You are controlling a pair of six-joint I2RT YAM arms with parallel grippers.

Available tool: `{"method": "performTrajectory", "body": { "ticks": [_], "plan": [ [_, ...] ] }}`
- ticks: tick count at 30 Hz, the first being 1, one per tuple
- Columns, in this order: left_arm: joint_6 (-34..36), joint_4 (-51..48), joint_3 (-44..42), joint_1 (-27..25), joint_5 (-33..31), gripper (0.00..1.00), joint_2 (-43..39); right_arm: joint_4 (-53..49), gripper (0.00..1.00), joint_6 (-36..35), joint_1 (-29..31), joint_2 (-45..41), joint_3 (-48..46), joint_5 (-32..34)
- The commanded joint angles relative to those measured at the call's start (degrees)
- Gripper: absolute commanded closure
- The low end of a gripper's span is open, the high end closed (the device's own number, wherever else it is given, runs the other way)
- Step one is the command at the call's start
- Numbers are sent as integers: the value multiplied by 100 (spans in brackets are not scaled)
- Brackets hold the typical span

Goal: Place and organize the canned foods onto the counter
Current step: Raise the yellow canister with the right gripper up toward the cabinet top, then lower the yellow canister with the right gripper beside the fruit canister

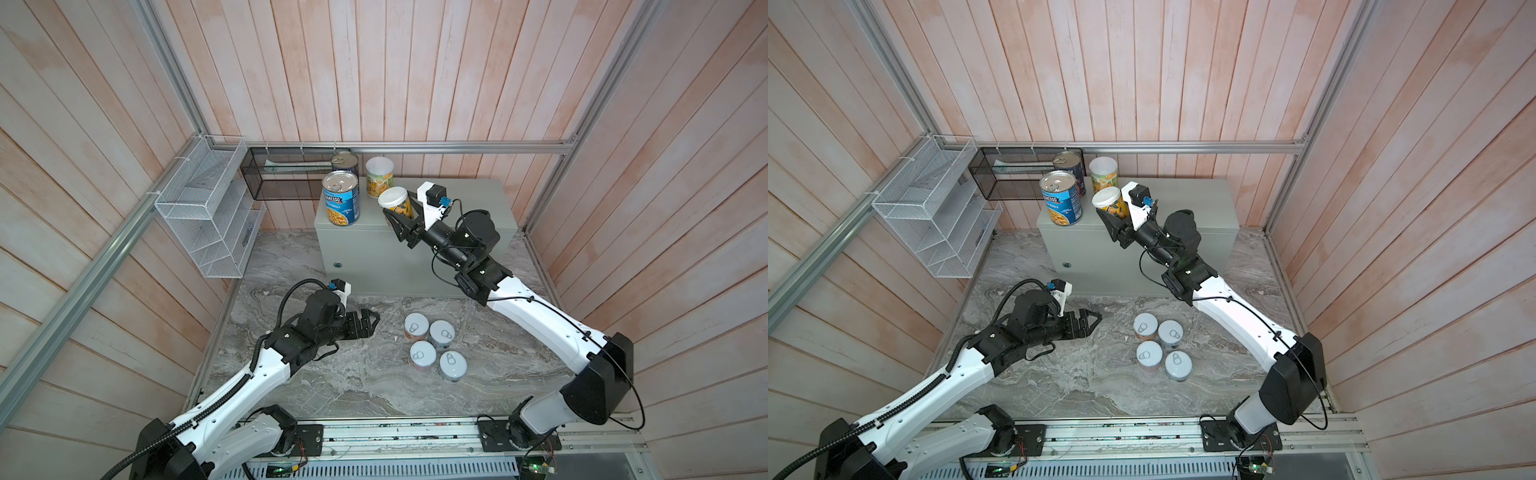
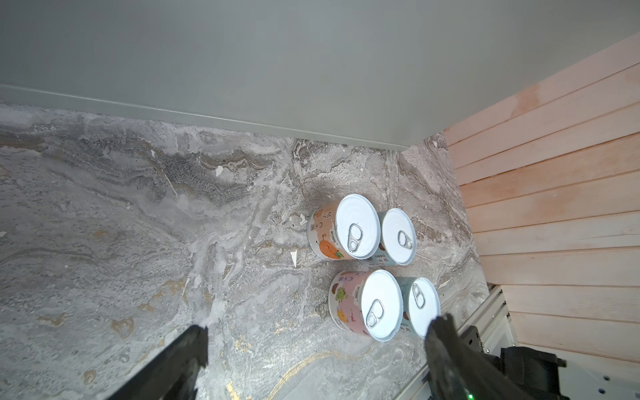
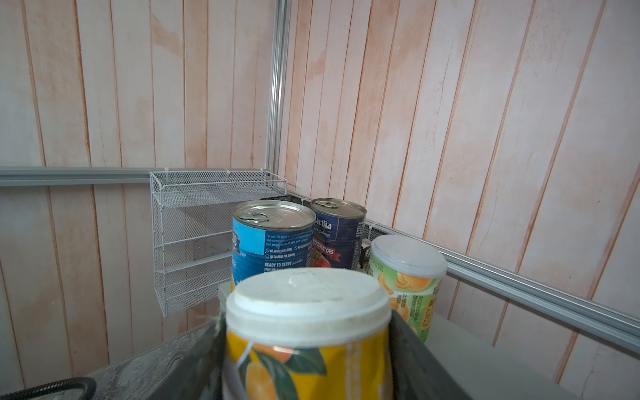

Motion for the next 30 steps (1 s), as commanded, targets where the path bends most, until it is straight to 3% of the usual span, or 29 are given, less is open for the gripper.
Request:
{"method": "performTrajectory", "body": {
  "ticks": [1,16,30],
  "plan": [
    [131,-157,123,51,-142,0,-67,637,60,85,-125,148,392,-125],
    [288,-227,234,142,-201,0,45,556,61,482,-477,1304,1350,-228],
    [237,-182,195,153,-158,0,109,595,60,634,-608,1702,1468,-130]
  ]
}}
